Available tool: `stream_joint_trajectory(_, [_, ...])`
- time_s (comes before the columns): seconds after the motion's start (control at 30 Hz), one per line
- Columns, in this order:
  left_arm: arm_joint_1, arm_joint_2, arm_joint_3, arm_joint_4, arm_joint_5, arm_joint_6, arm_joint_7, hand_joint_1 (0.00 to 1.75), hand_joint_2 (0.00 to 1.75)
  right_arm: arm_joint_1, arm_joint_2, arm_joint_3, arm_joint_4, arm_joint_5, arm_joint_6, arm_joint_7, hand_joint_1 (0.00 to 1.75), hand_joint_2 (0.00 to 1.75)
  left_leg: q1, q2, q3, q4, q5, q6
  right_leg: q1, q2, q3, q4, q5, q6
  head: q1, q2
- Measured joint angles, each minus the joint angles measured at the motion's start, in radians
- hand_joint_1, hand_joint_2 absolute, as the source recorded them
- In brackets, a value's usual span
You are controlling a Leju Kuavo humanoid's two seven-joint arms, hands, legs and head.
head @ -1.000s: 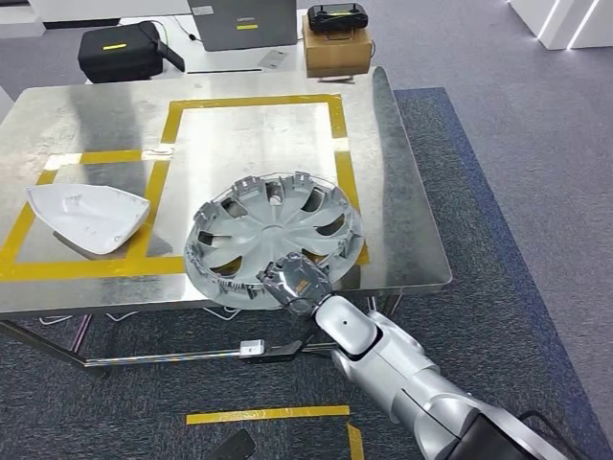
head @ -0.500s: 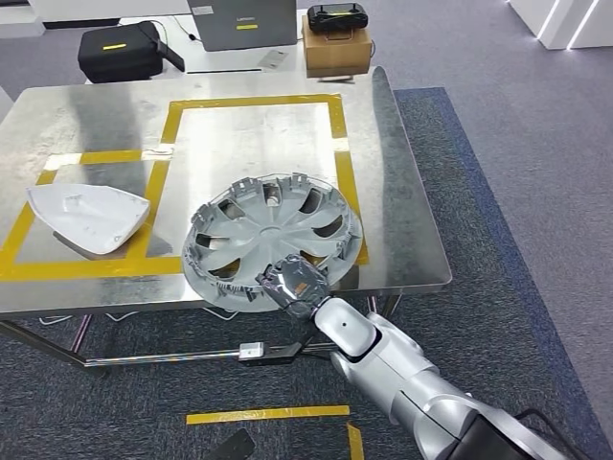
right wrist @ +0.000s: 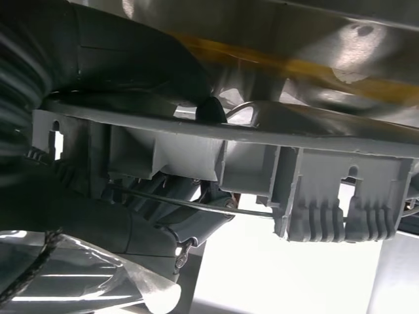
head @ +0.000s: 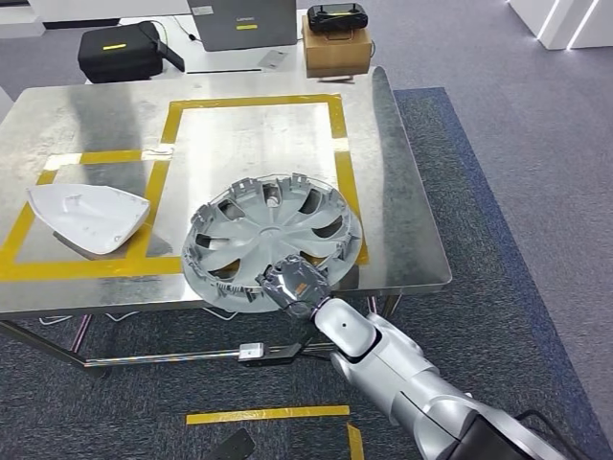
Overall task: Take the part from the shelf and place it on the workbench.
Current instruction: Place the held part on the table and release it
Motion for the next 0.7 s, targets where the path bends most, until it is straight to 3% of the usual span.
stream_joint_trajectory(0.7, [0.0, 0.0, 0.0, 0.0, 0.006, -0.011, -0.009, 0.0, 1.75, 0.0, -0.004, 0.009, 0.0, -0.002, 0.014, 0.001, 1.75, 1.75, 0.0, 0.0, 0.0, 0.0, 0.0, 0.0, 0.0, 0.0, 0.0, 0.0, 0.0, 0.0, 0.0, 0.0])
